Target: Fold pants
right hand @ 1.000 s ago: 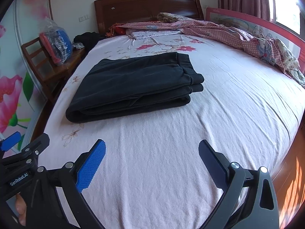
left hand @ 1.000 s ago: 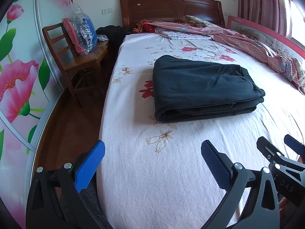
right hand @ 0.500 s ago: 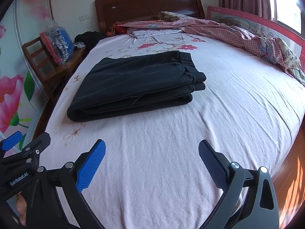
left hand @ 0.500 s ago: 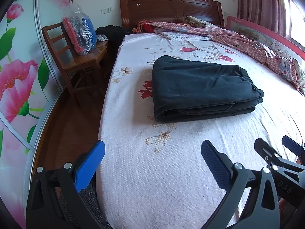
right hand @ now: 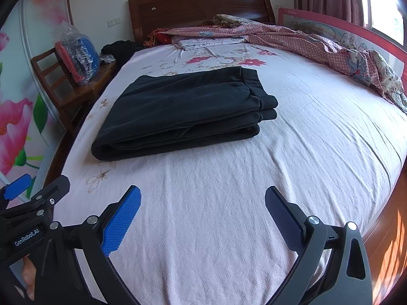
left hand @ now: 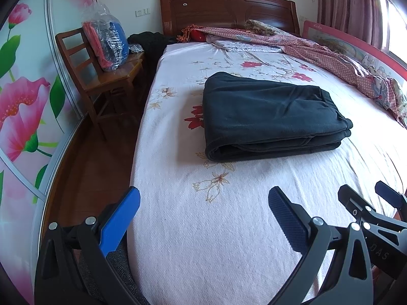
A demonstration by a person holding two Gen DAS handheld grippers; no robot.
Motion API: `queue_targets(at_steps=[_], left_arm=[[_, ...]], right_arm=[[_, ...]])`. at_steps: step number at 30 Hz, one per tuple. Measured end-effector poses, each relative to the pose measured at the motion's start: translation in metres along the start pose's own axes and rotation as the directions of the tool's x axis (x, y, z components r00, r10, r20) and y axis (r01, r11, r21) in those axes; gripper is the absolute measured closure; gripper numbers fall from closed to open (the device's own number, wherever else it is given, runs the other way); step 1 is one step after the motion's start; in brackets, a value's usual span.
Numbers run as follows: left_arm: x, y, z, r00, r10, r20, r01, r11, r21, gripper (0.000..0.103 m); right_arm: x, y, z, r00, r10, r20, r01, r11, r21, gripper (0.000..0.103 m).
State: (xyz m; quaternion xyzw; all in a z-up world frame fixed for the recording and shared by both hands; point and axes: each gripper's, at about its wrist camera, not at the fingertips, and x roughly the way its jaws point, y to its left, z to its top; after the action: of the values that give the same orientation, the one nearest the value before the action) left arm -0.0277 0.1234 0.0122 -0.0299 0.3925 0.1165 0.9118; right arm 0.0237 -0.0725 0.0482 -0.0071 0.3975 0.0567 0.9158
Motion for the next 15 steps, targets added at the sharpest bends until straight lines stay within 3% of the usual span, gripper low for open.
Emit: queue_targets(at_steps=[7, 15], left_arm=[[-0.001, 0.001, 0.000, 1.000, 0.002, 0.000, -0.002, 1.000, -0.008, 0.002], [-0.005, 0.011, 0.005, 0.996, -0.093, 0.001, 0.092, 0.991, -0.092, 0.002]], right_arm=[[0.000, 0.000, 0.000, 1.000, 0.003, -0.002, -0.003, 1.000, 0.003, 0.006], [0.000, 0.001, 0.000, 1.000, 0.004, -0.006, -0.004, 1.000, -0.006, 0.006]])
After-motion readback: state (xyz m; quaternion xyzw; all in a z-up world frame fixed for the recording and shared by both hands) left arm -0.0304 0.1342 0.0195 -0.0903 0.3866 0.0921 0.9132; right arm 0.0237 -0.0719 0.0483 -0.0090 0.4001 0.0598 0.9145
